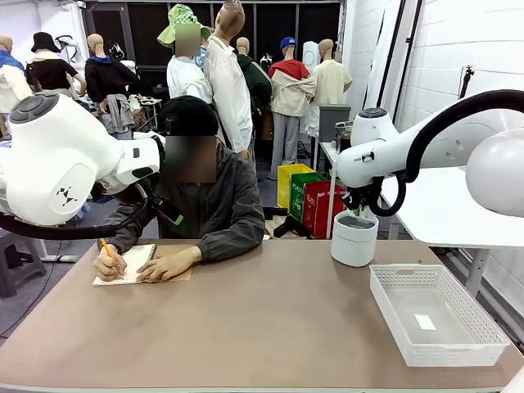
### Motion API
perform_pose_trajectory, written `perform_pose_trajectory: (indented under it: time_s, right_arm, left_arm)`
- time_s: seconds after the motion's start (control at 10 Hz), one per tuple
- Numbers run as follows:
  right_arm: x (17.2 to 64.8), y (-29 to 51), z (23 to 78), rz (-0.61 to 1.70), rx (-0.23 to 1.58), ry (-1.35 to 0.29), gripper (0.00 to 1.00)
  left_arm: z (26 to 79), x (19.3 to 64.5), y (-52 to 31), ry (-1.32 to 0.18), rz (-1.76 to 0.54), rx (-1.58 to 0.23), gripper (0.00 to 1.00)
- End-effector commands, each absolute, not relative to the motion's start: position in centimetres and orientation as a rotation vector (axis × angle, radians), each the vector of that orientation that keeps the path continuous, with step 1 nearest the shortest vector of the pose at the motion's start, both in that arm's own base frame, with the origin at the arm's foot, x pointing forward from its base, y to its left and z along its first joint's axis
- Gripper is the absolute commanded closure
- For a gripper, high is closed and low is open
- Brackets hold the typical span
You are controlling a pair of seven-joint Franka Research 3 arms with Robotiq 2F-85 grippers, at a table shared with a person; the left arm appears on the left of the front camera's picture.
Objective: Sort the paper based on its condition.
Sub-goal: If a person hands you a paper, place it in the Organizing basket , and if it's crumpled, put it in the Trash can.
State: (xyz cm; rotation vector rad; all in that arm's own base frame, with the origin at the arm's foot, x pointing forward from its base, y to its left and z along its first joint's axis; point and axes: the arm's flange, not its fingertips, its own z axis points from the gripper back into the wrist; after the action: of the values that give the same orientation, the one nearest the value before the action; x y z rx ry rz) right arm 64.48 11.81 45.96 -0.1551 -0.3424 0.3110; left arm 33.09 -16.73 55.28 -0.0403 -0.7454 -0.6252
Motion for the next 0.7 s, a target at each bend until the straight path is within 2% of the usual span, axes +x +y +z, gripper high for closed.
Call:
perform_pose_trajectory:
  time_s: [0.0, 0.4, 0.5, 0.6]
  right_arm:
    - [65.7, 11.8, 45.4, 0.307, -0.191, -0.324, 1.00]
    - [65.9, 11.8, 44.5, 0.289, -0.211, -0.305, 1.00]
    - [66.0, 11.9, 44.7, 0.269, -0.194, -0.299, 0.85]
    - [66.2, 11.8, 44.7, 0.264, -0.194, -0.301, 0.65]
  left_arm:
    - [55.2, 33.1, -16.6, -0.746, -0.622, -0.037, 0.00]
    - [55.2, 33.1, -16.6, -0.746, -0.622, -0.037, 0.00]
    - [55.2, 33.1, -16.6, -0.746, -0.622, -0.037, 0.00]
    - [55.2, 33.1, -16.6, -0.746, -0.622, -0.037, 0.00]
